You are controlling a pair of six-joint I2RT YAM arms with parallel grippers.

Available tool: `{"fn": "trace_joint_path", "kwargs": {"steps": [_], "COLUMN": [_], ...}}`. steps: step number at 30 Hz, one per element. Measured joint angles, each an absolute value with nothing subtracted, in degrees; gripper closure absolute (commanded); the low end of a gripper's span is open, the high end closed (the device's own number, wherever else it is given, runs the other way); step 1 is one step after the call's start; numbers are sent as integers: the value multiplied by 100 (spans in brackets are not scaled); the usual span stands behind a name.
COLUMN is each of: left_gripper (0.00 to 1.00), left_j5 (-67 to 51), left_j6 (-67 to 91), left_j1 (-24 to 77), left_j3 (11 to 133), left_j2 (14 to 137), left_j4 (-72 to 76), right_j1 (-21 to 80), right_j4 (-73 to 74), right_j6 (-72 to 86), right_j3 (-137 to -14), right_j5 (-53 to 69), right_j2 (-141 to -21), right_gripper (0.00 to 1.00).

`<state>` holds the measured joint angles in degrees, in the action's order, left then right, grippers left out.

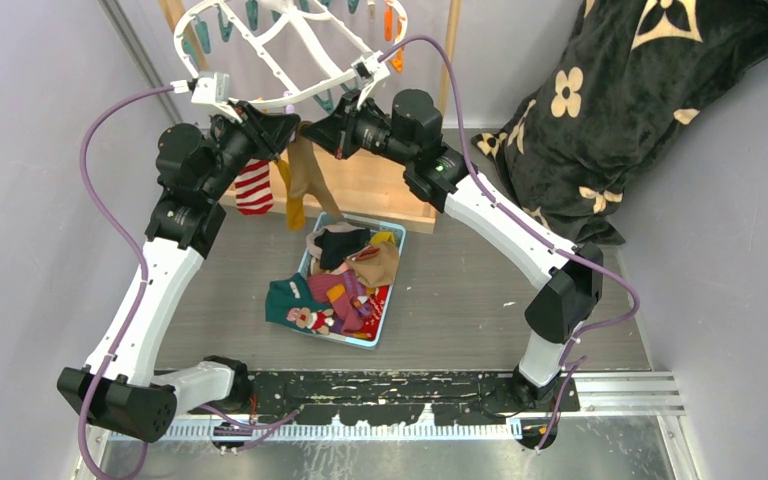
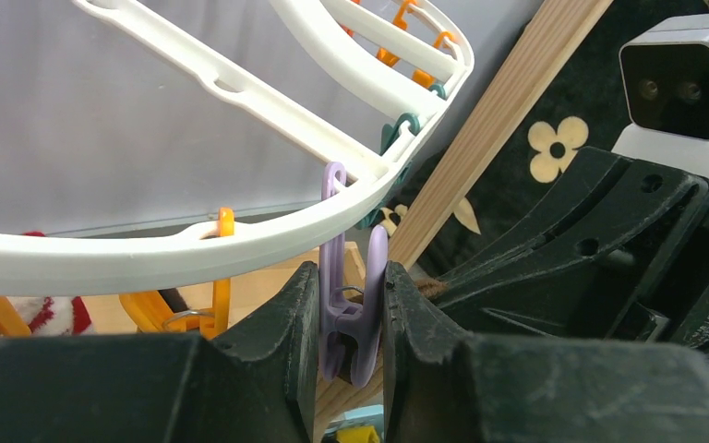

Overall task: Clip the socks to the hanger
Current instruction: Clamp the sock onto the hanger.

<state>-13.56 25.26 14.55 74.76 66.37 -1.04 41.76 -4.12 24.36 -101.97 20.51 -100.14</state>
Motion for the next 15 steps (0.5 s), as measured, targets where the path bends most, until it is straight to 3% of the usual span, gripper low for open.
{"fn": "trace_joint_path", "kwargs": {"steps": [15], "left_gripper": [100], "left_j5": [-1356], "left_j6": [2506], "left_j1": [1455], "left_j3": [7474], "left_j2": [6637], "left_j4": [-102], "right_j1": [4176], "right_j4": [-73], "right_j6": [2412], "right_j3": [-10180], "right_j5": [2646], "right_j2": [-10018], "right_gripper": [99]}}
